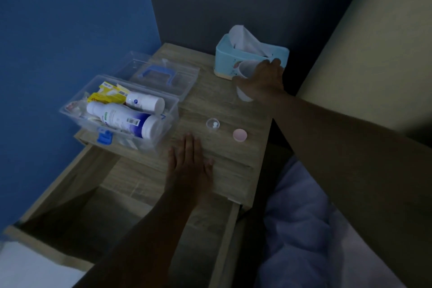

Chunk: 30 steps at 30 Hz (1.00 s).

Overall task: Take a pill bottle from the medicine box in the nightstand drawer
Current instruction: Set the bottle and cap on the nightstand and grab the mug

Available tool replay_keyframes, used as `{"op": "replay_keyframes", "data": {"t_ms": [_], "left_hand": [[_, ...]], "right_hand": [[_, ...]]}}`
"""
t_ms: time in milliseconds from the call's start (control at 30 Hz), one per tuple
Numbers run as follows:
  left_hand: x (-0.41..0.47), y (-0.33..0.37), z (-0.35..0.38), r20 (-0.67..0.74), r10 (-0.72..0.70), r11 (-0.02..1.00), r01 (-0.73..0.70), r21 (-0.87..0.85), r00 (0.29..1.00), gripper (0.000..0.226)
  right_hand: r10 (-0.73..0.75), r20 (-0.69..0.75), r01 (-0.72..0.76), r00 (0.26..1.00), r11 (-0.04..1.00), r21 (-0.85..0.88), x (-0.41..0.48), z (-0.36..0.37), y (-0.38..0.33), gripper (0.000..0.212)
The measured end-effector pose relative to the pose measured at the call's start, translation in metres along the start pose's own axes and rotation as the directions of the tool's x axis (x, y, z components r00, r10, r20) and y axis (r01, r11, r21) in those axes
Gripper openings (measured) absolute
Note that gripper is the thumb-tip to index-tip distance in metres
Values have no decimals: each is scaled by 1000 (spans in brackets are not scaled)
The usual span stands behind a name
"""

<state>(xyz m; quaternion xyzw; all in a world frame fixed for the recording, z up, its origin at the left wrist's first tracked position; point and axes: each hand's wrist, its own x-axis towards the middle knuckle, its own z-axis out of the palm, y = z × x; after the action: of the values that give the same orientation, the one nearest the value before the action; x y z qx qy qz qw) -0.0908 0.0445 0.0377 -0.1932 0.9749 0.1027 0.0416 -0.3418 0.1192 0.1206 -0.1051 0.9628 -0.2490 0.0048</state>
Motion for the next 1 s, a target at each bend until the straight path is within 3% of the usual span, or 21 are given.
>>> {"op": "replay_keyframes", "data": {"t_ms": [200, 567, 1000], "left_hand": [[0, 0, 3, -15, -7, 1000, 7, 16, 1000, 71], [1, 0, 3, -14, -8, 1000, 7, -21, 1000, 70], [3, -2, 7, -19, -10, 999, 9, -36, 1000, 71]], "right_hand": [[-13, 28, 12, 1000, 999, 47, 5, -10, -2, 98], [-249, 116, 238, 961, 966, 98, -42, -24, -8, 88], [-231, 159, 227, 960, 973, 43, -60, -20, -4, 87]]}}
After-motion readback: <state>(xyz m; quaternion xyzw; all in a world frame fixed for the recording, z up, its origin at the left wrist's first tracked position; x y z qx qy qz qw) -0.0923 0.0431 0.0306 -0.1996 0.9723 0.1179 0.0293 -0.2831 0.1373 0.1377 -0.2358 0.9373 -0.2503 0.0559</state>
